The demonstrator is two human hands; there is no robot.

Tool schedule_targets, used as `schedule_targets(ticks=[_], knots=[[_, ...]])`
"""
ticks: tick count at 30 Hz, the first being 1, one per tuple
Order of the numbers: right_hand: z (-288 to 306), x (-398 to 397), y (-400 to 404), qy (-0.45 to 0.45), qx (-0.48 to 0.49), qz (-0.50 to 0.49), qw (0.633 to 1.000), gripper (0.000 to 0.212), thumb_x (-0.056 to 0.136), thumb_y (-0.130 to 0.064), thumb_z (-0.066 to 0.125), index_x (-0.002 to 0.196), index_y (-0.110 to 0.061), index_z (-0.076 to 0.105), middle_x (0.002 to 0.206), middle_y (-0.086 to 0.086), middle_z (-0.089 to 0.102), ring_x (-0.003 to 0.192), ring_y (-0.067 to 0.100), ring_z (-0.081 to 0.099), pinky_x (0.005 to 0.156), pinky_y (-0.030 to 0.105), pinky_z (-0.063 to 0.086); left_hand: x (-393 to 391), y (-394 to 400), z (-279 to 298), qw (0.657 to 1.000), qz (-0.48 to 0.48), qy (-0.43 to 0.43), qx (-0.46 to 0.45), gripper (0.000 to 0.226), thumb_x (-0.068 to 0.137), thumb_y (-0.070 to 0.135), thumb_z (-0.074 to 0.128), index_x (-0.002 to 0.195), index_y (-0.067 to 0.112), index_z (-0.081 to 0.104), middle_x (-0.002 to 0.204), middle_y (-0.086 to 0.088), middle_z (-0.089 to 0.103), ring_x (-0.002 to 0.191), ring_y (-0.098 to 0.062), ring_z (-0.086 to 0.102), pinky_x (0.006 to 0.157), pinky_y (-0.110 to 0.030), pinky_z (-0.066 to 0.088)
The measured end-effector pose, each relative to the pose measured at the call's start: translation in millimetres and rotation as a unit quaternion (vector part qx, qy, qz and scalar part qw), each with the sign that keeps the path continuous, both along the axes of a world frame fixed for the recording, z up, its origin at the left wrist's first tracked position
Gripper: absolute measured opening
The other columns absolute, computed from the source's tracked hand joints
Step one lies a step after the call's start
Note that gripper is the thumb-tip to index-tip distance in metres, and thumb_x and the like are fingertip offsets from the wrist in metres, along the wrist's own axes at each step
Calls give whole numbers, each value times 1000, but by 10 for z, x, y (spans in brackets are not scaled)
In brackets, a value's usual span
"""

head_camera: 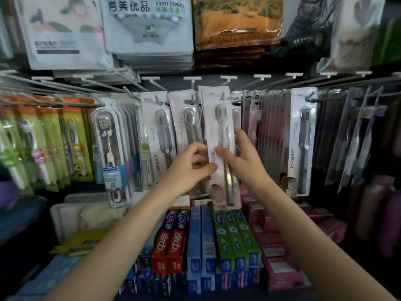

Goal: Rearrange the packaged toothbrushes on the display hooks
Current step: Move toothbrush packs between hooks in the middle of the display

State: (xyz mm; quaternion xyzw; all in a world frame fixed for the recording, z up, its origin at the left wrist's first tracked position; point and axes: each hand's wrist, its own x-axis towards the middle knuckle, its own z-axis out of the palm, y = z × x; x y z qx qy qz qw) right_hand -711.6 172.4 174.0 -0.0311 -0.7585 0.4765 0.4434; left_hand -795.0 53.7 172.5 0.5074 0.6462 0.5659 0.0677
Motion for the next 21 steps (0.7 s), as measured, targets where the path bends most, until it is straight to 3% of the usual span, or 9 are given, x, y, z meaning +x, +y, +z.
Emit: schedule_targets(ticks=[2, 5, 8, 11, 14, 16, 19, 21], knots=[[34, 96, 47, 12, -3, 34, 999, 45, 90, -7, 56, 128, -25, 41, 113, -8, 59, 96, -2, 61, 83, 17, 52, 25, -10, 22, 1000, -9, 9, -6, 27, 84, 16, 64, 108, 21, 53, 97, 10, 66, 85, 6, 62, 73, -9, 49], [97, 246, 153, -9, 1, 75, 997, 47, 89, -5, 55, 128, -28, 42, 112, -4, 62, 94, 9, 65, 78, 26, 56, 63, 0, 78, 999, -31, -37, 18, 32, 84, 18, 64, 113, 23, 52, 102, 6, 66, 95, -7, 65, 84, -26, 53], [176, 353, 260, -57, 46, 89, 993, 48, 90, -9, 54, 133, -25, 42, 110, -3, 63, 91, 9, 65, 73, 23, 53, 135, 71, 203, 995, -37, -79, 48, 33, 87, 20, 61, 119, 17, 51, 104, 3, 66, 96, -12, 65, 83, -26, 54], [311, 487, 275, -93, 158, 43, 982, 48, 91, -11, 53, 129, -36, 38, 103, -11, 56, 84, -6, 58, 72, 12, 48, 205, 185, 306, 990, -36, -121, 61, 32, 88, 19, 60, 115, 5, 52, 103, -6, 66, 91, -15, 67, 79, -26, 56], [423, 576, 244, -117, 294, -48, 947, 42, 91, -22, 52, 126, -39, 34, 94, -14, 44, 88, -8, 45, 77, 9, 39, 256, 286, 314, 980, -61, -178, 62, 35, 88, 18, 60, 118, 3, 49, 101, -9, 67, 88, -18, 69, 80, -28, 56], [475, 626, 205, -121, 336, -70, 932, 38, 91, -29, 50, 125, -38, 34, 94, -14, 42, 89, -8, 43, 77, 6, 37, 289, 307, 307, 967, -96, -223, 76, 36, 88, 15, 59, 119, 1, 48, 95, -8, 68, 84, -17, 69, 78, -26, 56], [514, 673, 178, -126, 343, -58, 929, 31, 91, -31, 48, 118, -42, 37, 96, -11, 46, 88, -6, 47, 72, 2, 37, 296, 283, 317, 957, -127, -249, 84, 35, 88, 12, 59, 119, 0, 47, 90, -7, 69, 82, -17, 69, 74, -24, 56], [535, 697, 118, -116, 273, 5, 955, 24, 92, -28, 47, 112, -41, 43, 97, -3, 55, 81, -1, 56, 69, 8, 45, 281, 235, 358, 952, -147, -256, 83, 36, 87, 14, 60, 119, 2, 49, 89, -7, 70, 84, -19, 68, 76, -26, 56]])
